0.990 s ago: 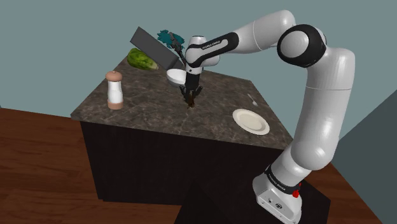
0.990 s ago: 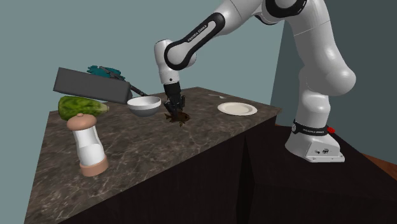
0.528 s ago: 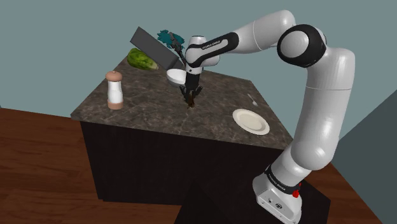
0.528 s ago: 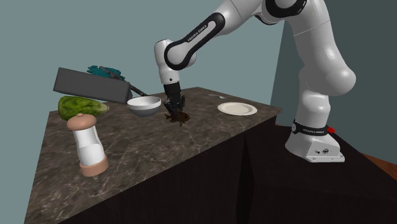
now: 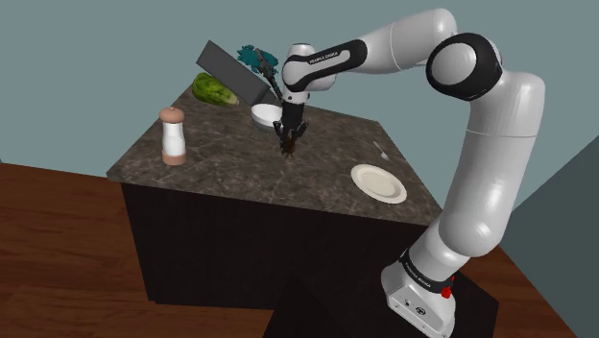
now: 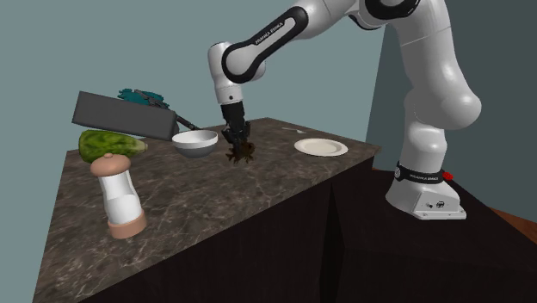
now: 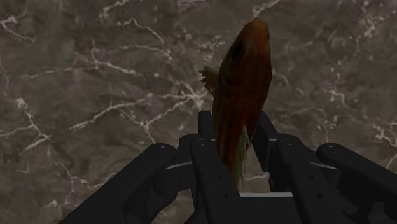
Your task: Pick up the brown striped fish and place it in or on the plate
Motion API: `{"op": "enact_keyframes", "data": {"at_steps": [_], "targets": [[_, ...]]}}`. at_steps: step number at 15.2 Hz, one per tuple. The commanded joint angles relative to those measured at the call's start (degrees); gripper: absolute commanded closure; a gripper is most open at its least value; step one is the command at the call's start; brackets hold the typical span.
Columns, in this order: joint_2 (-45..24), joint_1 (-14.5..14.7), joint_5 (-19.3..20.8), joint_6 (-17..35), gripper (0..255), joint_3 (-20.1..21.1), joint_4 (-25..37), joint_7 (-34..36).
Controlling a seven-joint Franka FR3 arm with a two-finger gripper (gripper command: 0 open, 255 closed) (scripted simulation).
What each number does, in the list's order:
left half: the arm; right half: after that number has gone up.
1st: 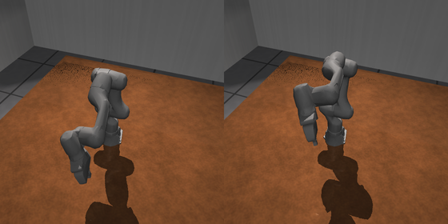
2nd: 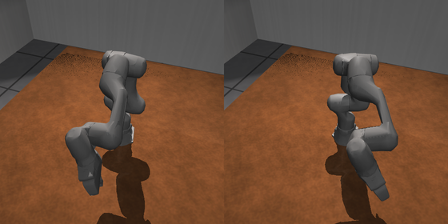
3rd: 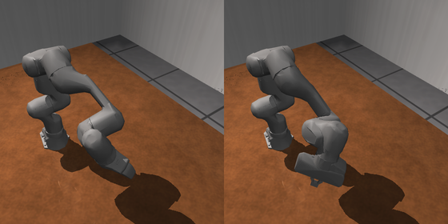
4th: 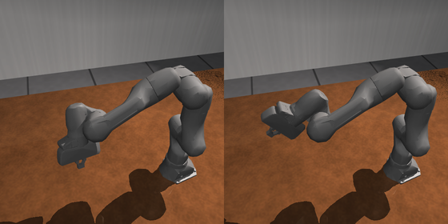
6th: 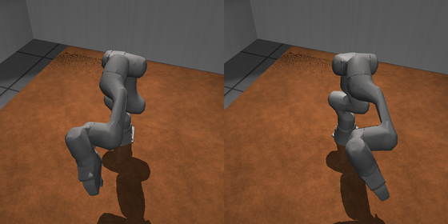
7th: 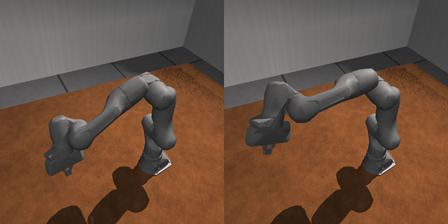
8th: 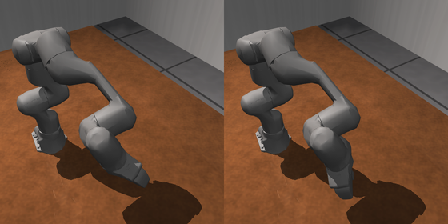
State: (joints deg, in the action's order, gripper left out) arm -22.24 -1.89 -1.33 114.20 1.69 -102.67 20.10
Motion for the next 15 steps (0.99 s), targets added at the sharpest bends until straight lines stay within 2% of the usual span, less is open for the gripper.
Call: {"op": "enact_keyframes", "data": {"at_steps": [1,10,15], "targets": [[0.5,0.0,0.0,-1.3,255,0.0,0.8,0.1],[3.1,0.0,0.0,-6.9,255,0.0,3.8,0.2],[11.2,-2.8,0.2,-3.8,255,-1.7,-7.5,-4.3]]}}
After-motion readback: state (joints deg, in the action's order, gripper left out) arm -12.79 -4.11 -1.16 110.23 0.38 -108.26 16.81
